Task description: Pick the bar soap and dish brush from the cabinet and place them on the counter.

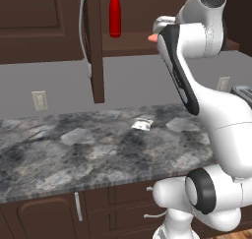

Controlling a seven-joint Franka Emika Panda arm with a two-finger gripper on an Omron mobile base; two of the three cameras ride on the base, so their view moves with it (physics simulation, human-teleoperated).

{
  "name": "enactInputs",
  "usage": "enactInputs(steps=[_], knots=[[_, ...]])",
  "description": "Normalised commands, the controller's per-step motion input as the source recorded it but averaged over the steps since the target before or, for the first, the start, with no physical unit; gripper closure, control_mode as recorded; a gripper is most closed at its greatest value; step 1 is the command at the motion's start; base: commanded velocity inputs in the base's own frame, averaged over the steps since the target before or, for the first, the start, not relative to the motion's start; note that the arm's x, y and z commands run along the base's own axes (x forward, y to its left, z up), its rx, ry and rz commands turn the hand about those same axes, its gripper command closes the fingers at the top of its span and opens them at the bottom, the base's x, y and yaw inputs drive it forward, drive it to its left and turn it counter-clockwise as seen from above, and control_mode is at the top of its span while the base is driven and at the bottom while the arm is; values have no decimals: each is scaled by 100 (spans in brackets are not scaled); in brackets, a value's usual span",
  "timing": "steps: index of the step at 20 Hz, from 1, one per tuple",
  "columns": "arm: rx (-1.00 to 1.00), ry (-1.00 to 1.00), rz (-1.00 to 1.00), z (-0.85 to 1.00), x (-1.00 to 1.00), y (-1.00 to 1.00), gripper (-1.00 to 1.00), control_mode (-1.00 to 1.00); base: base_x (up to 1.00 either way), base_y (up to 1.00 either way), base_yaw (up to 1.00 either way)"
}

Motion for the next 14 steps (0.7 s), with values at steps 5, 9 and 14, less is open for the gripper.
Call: enactInputs(steps=[5,9,14], knots=[[-2,-3,0,-22,19,0,-100,-100,0,0,0],[-4,3,-3,-12,32,4,-100,-100,0,0,0],[-4,11,-4,0,41,8,-100,-100,0,0,0]])
